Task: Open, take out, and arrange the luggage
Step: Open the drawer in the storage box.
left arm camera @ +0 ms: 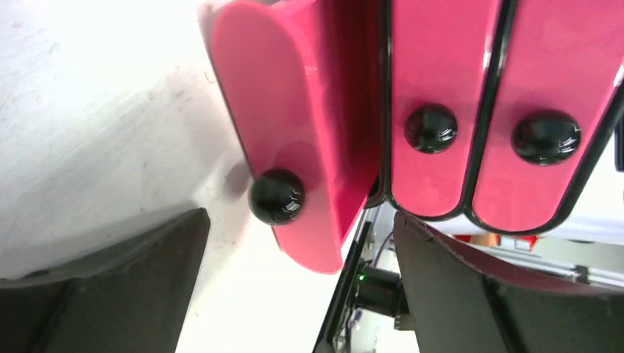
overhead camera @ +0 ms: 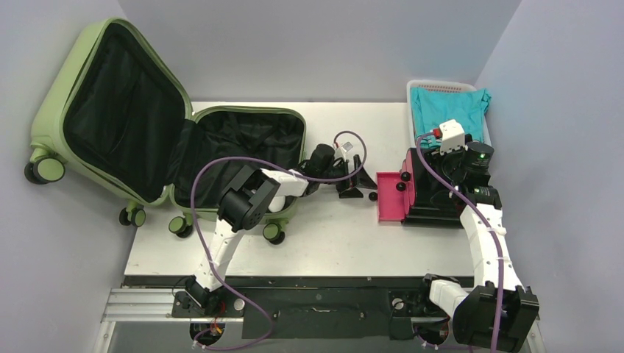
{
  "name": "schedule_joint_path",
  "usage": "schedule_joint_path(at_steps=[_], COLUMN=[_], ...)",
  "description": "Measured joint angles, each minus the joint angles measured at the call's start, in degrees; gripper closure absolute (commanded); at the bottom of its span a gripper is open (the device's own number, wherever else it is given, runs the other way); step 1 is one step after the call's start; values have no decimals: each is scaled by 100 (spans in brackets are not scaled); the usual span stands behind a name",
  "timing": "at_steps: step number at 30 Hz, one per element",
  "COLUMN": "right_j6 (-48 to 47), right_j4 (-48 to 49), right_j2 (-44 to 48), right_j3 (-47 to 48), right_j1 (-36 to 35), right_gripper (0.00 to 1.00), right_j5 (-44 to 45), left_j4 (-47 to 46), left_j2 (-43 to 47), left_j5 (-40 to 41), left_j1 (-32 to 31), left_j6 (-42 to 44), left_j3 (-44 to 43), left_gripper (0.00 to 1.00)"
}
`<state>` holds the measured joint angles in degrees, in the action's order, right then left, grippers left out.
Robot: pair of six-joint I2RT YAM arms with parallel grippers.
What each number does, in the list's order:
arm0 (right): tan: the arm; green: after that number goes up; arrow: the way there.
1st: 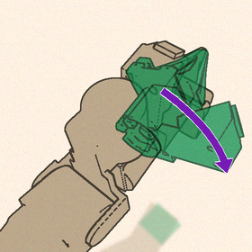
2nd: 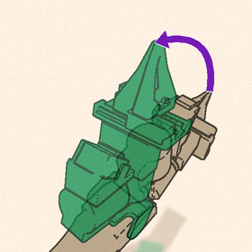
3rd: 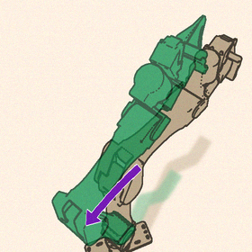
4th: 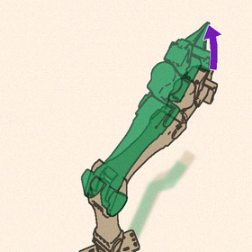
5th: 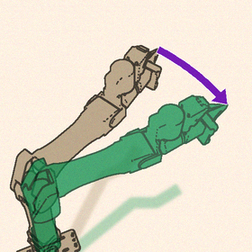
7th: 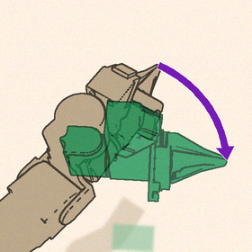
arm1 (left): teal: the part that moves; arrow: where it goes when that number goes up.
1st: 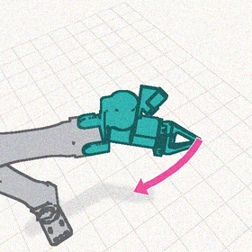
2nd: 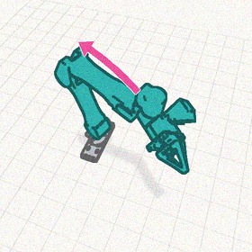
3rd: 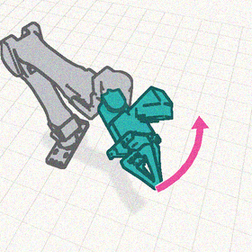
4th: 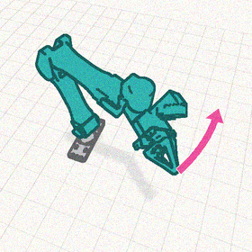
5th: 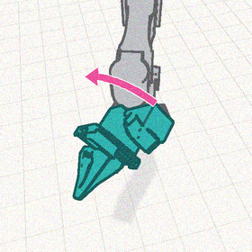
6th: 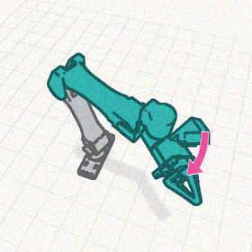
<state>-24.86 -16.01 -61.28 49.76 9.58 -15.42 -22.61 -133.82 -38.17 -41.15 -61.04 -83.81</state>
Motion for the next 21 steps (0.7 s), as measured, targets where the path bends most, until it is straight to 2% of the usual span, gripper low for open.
schedule_joint_path(at_steps=[6, 21], right_j6=[-2, -2], right_j4=[0, -26], right_j2=[0, 0], right_j3=[2, 20], right_j1=[-31, -37], right_gripper=[30, 29], right_j5=[15, 17], left_j4=[136, 2170], left_j2=[214, 448], left_j5=[44, 275], left_j1=[142, 328], left_j6=[153, 1539], left_j3=[-90, -1606], left_gripper=[4, 4])
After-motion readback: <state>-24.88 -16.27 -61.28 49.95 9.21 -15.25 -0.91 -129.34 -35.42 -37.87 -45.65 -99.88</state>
